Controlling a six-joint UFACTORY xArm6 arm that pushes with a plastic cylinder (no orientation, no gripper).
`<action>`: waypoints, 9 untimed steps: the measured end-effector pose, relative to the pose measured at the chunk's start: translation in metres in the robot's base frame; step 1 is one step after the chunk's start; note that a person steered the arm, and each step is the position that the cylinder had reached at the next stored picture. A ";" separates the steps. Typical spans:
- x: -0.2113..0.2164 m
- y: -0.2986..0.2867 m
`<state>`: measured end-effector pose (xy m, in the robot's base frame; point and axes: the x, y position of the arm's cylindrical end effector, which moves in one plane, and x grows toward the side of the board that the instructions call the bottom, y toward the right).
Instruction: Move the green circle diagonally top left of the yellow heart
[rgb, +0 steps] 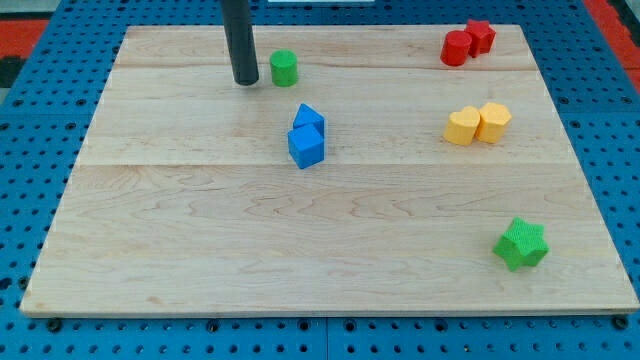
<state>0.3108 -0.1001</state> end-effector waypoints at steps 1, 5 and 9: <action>0.010 0.018; -0.062 0.099; 0.047 0.403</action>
